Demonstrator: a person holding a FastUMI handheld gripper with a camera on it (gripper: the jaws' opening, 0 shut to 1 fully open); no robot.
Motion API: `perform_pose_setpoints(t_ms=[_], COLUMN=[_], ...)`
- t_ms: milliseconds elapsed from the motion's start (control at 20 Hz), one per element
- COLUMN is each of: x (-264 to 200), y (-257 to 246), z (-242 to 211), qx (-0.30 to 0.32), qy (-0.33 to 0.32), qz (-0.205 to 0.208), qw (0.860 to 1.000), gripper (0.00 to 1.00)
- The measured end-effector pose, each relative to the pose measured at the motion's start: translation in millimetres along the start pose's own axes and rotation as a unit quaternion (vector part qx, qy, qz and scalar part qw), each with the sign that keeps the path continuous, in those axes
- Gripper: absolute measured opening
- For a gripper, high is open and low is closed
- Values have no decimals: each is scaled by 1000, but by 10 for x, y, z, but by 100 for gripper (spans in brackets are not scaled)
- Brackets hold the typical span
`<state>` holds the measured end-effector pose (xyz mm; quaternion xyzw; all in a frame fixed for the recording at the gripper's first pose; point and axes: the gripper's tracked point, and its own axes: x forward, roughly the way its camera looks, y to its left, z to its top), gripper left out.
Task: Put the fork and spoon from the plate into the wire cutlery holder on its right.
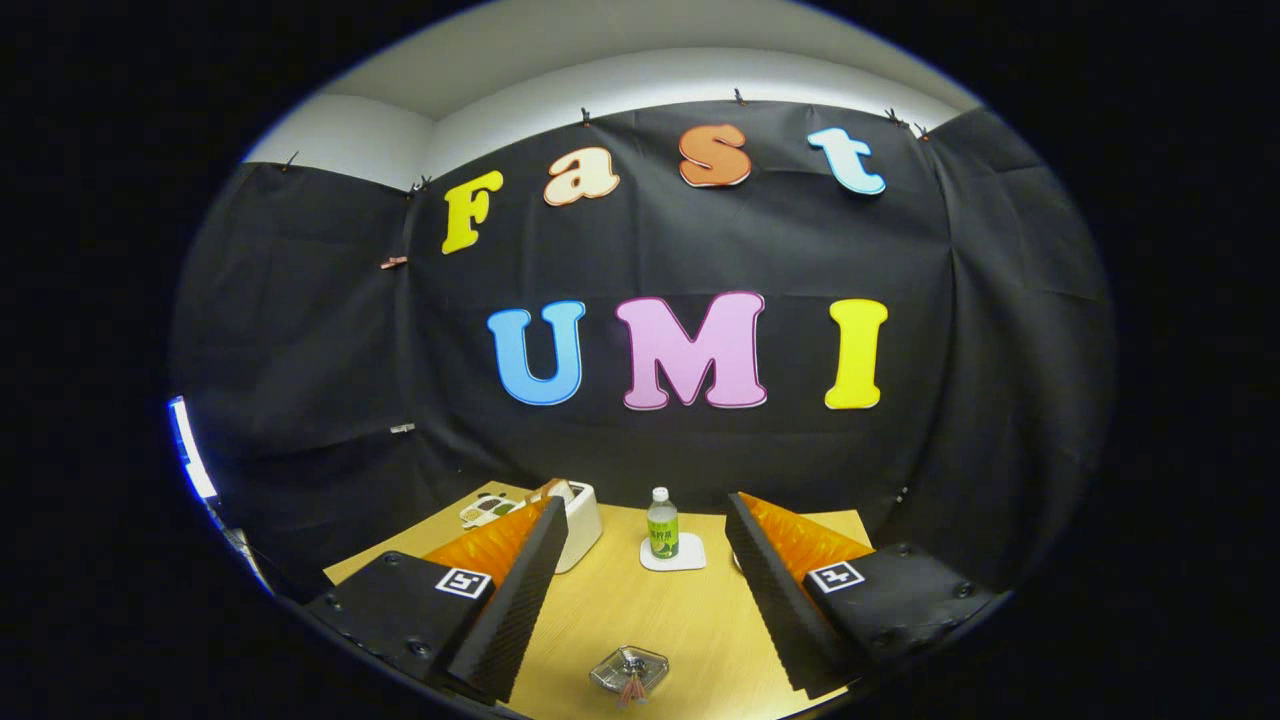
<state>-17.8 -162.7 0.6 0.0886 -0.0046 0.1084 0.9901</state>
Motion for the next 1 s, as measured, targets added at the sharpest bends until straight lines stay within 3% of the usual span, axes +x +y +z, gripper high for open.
perform_pose_setpoints(t_ms=[450, 1000], x=[-150, -254], y=[58, -191], z=[-97, -138], qx=[-7, -4], qy=[-7, 2], qz=[7, -14], qw=[1000, 1000], gripper=[98, 98])
